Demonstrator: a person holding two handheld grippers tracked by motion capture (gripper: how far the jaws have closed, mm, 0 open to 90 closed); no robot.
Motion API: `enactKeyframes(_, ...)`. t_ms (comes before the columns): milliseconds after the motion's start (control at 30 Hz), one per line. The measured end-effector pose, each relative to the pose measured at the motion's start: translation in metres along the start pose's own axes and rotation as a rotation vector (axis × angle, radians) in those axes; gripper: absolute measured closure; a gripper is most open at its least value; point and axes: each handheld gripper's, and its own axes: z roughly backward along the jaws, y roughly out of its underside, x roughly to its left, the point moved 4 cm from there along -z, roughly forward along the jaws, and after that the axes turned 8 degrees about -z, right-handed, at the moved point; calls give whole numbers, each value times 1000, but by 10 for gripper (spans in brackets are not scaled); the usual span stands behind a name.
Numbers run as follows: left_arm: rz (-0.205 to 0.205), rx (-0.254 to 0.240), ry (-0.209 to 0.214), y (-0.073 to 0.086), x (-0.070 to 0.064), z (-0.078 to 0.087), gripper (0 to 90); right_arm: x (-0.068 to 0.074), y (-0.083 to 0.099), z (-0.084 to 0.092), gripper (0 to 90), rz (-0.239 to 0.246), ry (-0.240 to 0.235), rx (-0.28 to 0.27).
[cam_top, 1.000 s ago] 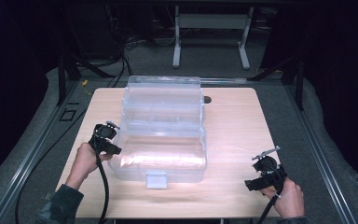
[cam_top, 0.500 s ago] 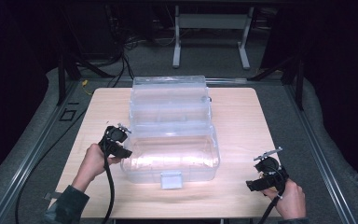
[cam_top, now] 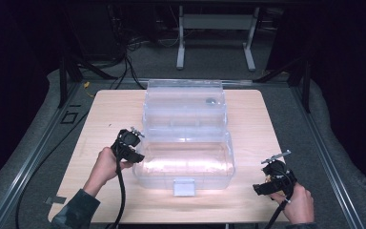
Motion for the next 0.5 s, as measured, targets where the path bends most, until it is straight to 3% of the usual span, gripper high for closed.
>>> enactKeyframes(333, -14, -9, 7, -1, 1, 1, 650, -6, 2, -1, 146, -18, -6, 0)
enactKeyframes(500, -8, -21, 2, 1, 6, 14, 498, -13, 3, 0, 143, -35, -4, 0)
